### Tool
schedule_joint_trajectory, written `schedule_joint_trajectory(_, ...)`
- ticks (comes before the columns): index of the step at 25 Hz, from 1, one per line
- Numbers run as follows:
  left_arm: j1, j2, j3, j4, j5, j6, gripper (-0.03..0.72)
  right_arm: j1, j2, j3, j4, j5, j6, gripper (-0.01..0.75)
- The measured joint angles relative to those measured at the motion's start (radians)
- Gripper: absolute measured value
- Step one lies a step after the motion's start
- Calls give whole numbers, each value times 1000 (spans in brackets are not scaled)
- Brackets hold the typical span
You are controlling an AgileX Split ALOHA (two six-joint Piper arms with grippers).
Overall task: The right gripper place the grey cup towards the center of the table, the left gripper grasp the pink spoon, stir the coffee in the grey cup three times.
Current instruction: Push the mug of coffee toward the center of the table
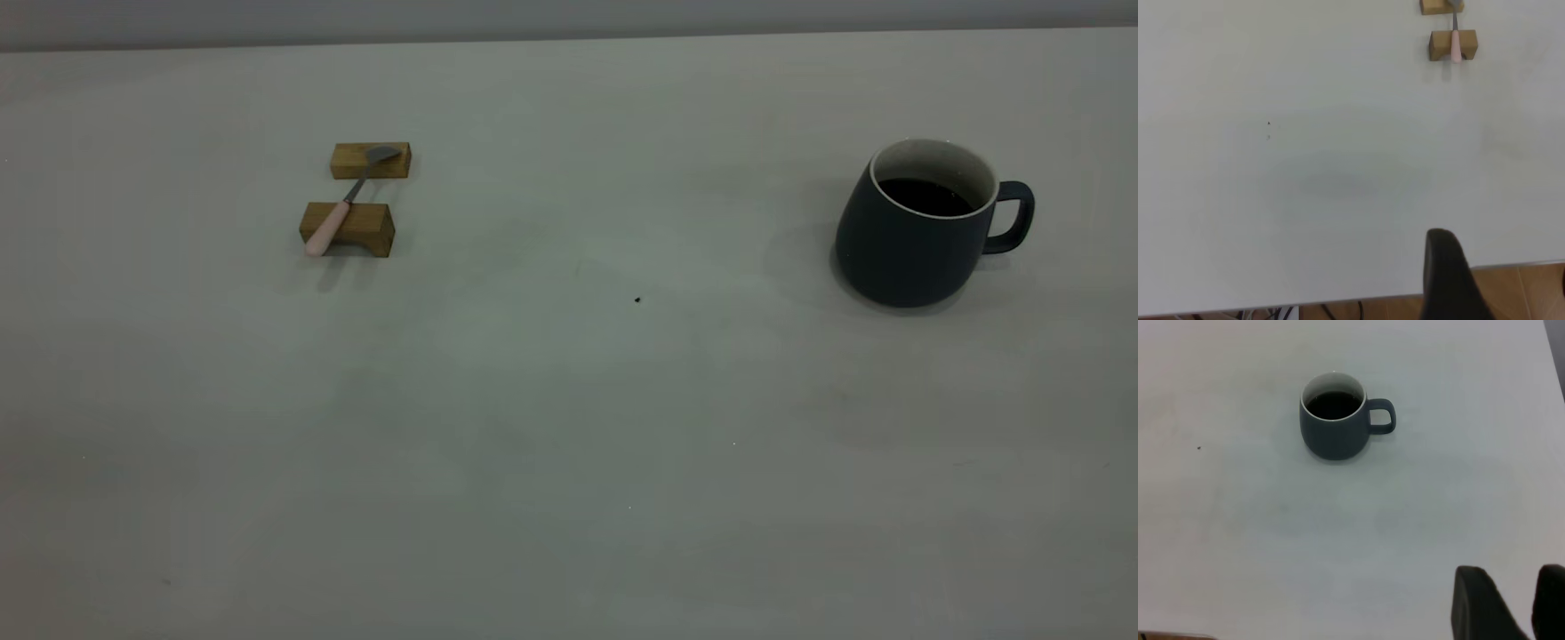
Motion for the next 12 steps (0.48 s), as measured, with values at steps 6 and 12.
schedule_joint_trajectory(6,0,0,0,0,0,0,481,0,165,-55,1,-6,20,335)
schedule_joint_trajectory(12,0,0,0,0,0,0,481,0,563,-143,-47,-65,-8,686)
